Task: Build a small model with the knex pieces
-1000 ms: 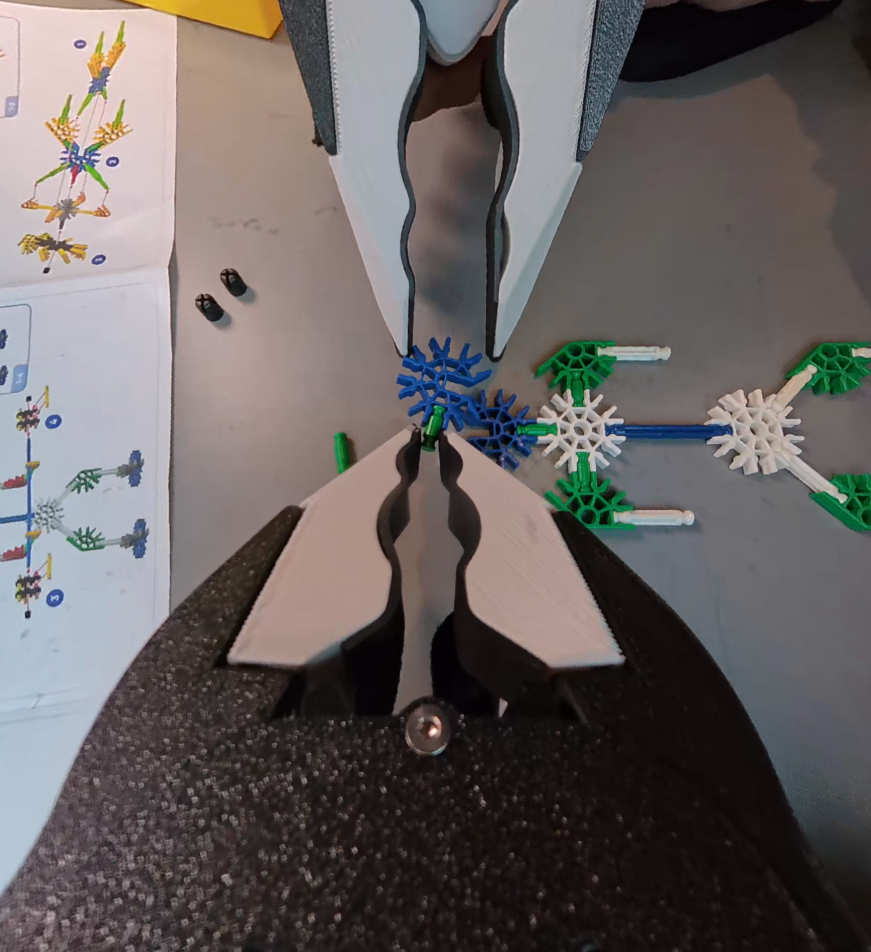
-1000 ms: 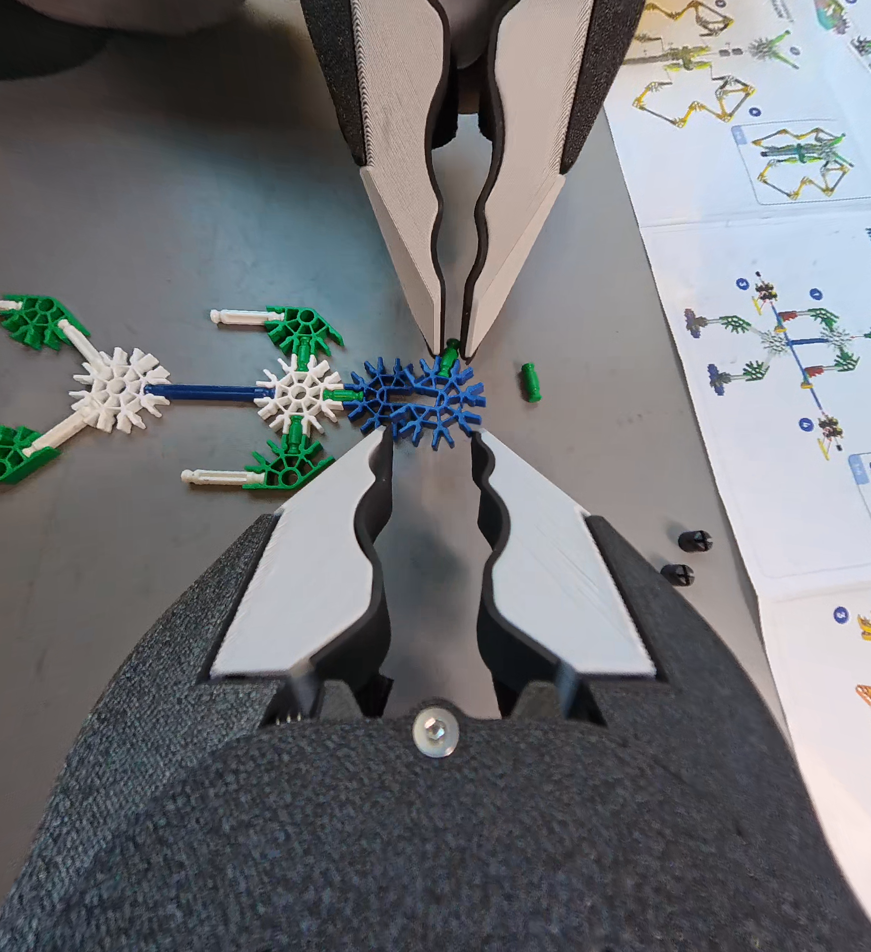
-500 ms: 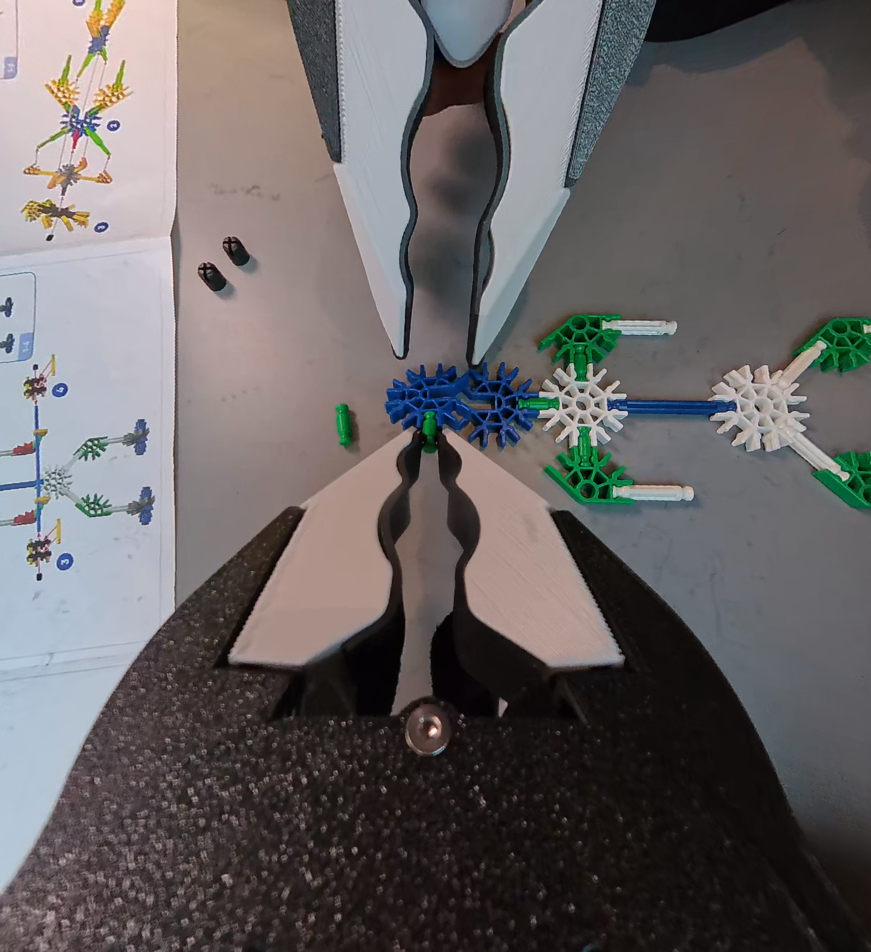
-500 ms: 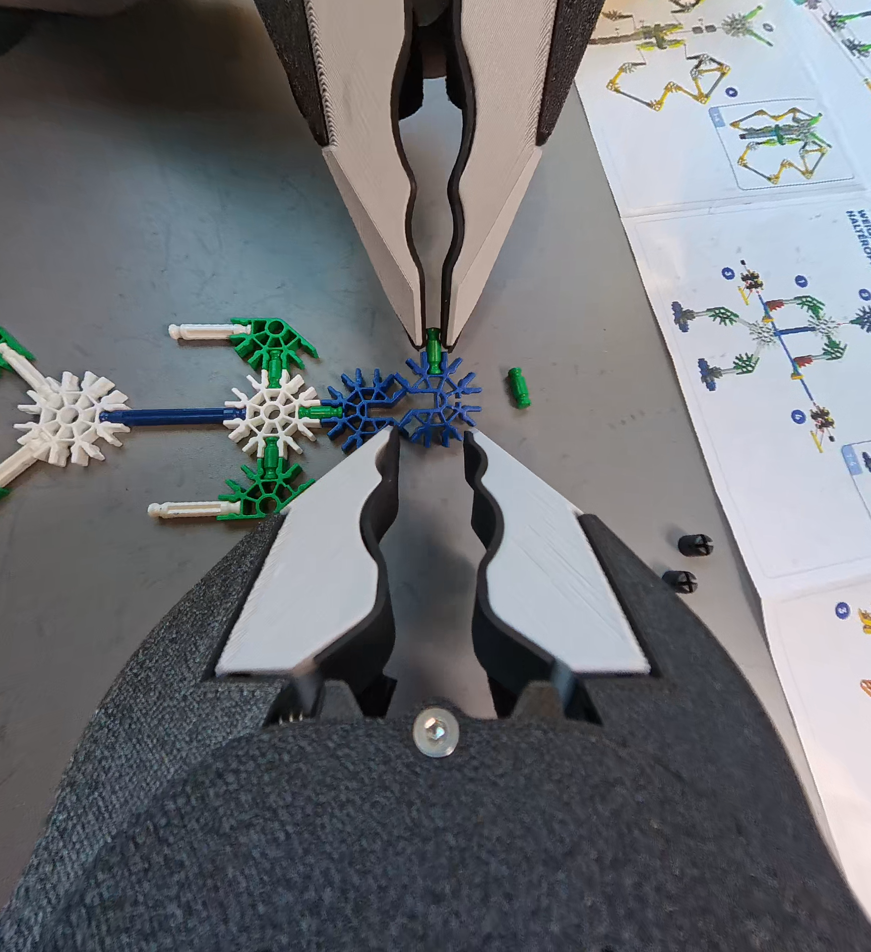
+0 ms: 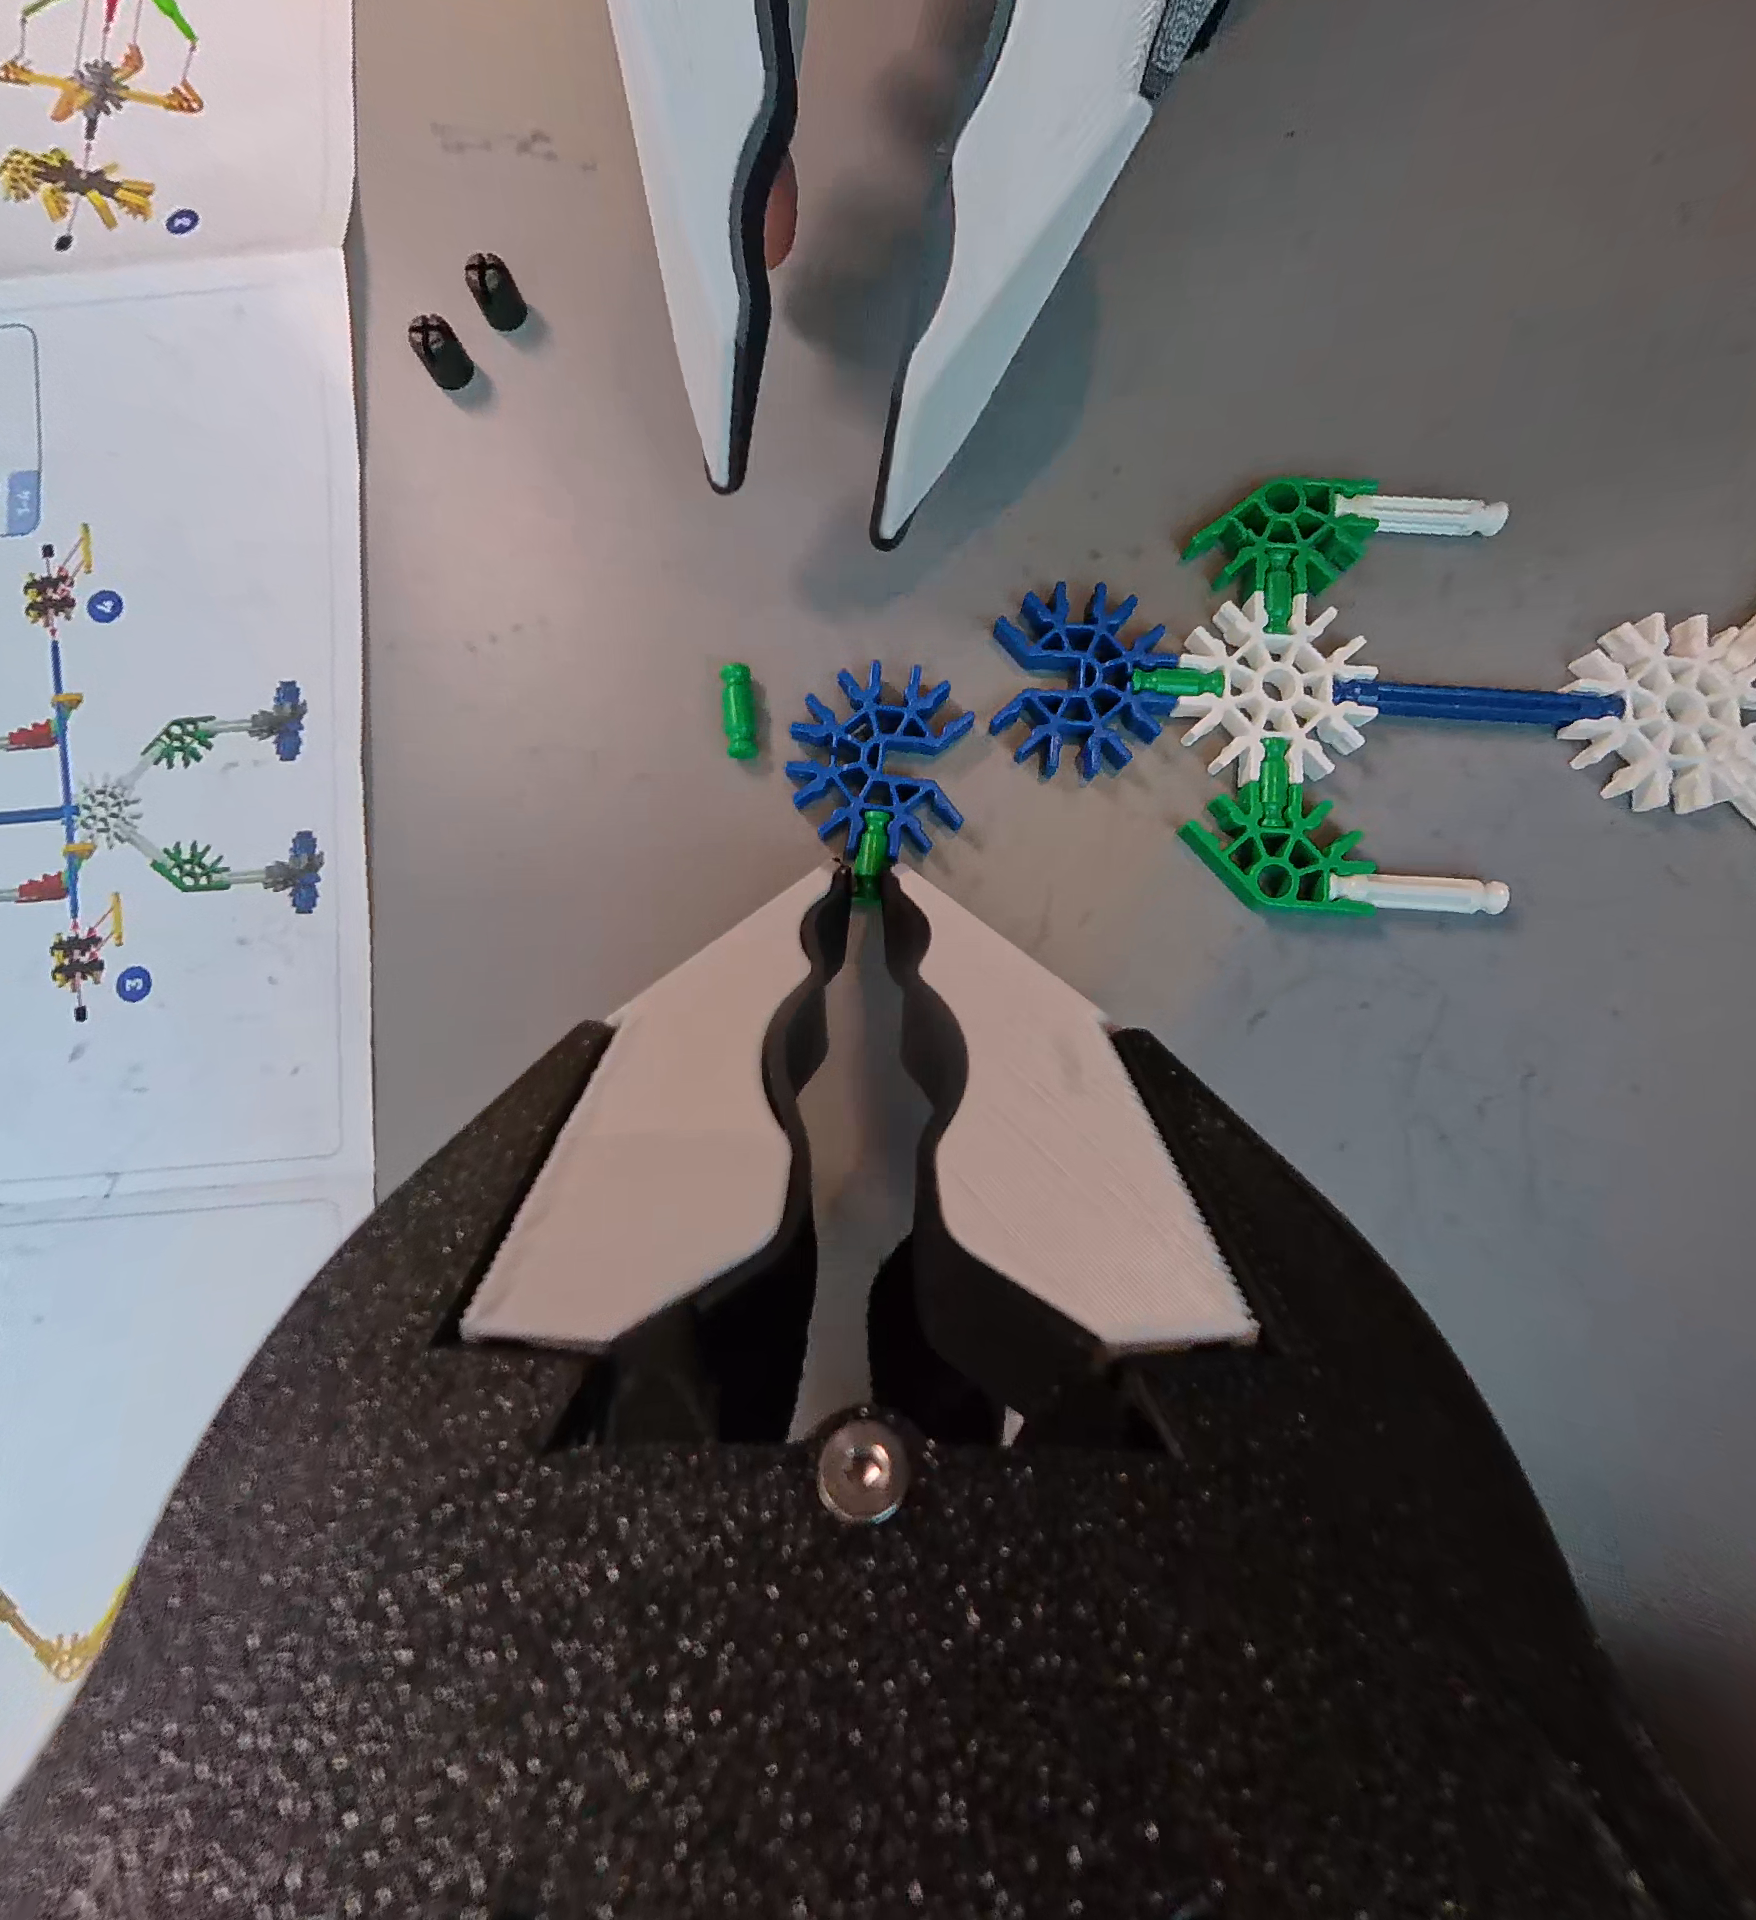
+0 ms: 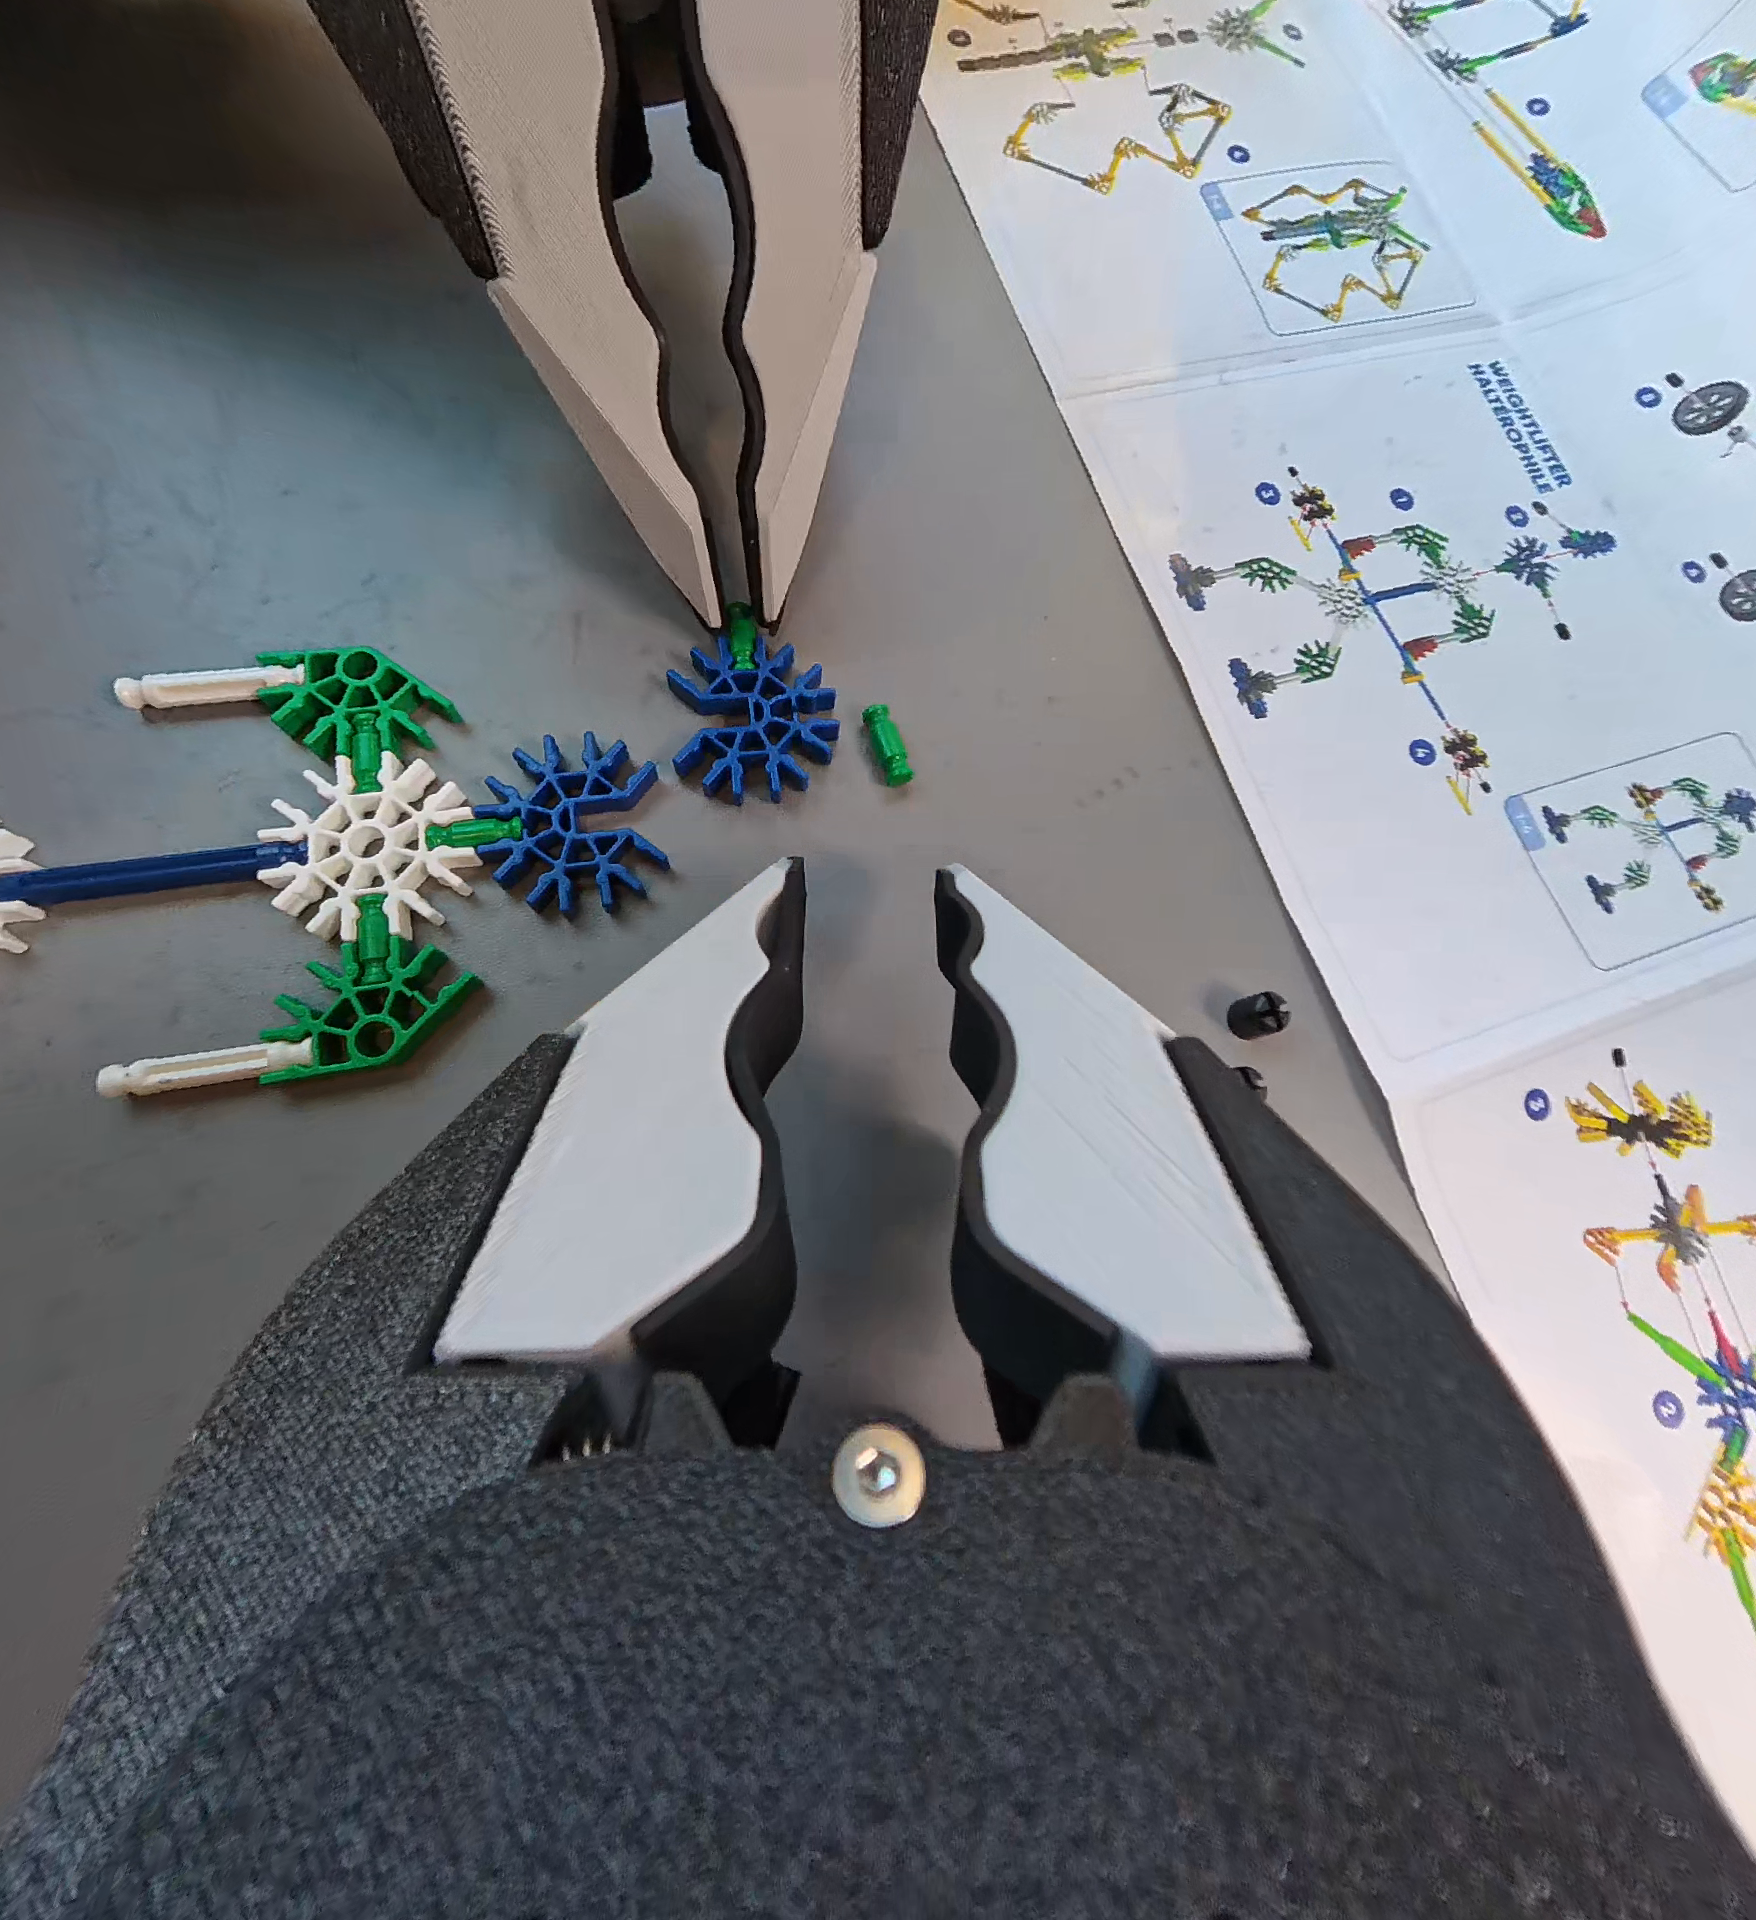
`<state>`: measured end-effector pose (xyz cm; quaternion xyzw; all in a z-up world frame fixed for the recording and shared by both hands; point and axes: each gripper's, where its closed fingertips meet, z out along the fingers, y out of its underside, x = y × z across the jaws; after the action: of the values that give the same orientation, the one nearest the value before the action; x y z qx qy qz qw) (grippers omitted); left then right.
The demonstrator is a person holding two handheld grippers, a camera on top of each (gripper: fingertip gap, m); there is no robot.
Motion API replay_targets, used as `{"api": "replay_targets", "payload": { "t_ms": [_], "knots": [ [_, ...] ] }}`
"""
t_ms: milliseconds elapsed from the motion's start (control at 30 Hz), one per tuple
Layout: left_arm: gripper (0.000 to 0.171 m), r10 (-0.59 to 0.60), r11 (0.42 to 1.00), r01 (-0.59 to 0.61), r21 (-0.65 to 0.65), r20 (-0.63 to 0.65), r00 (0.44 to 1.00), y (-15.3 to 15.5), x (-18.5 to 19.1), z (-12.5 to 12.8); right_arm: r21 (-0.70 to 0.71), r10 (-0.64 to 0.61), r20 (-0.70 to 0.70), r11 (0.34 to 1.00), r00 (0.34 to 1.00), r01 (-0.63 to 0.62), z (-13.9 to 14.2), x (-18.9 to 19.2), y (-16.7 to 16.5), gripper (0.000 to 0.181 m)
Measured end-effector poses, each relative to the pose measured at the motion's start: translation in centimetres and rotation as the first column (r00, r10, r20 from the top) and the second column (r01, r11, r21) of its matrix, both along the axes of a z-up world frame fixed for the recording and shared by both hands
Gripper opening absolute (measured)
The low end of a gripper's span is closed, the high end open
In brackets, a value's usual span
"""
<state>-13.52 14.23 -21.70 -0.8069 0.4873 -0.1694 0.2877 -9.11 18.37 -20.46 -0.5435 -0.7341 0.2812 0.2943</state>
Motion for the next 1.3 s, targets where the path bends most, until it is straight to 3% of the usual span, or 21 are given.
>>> {"api": "replay_targets", "payload": {
  "t_ms": [267, 500, 800, 1300],
  "knots": [
    [0.005, 0.021, 0.999, -0.021, -0.047, -0.007, 1.000, -0.3, -1.1, -0.2, -0.017, -0.004, 0.014, 1.000, 1.000, 0.005, -0.3, -1.1, -0.5, 0.022],
    [0.005, 0.030, 0.996, -0.029, -0.079, 0.005, 1.000, -0.6, -1.5, -0.2, -0.070, 0.004, 0.129, 0.998, 0.992, 0.006, -1.0, -2.8, -0.3, 0.022],
    [0.005, 0.026, 0.997, -0.024, -0.073, 0.024, 0.999, -0.4, -1.3, -0.1, 0.013, 0.042, 0.145, 0.999, 0.989, -0.044, -1.3, -3.2, -0.2, 0.005],
    [0.005, 0.055, 0.998, -0.054, -0.017, 0.075, 0.996, 0.9, -0.4, -0.1, 0.005, -0.029, 0.142, 1.000, 0.989, 0.029, -1.3, 0.6, 1.7, 0.004]
  ]
}}
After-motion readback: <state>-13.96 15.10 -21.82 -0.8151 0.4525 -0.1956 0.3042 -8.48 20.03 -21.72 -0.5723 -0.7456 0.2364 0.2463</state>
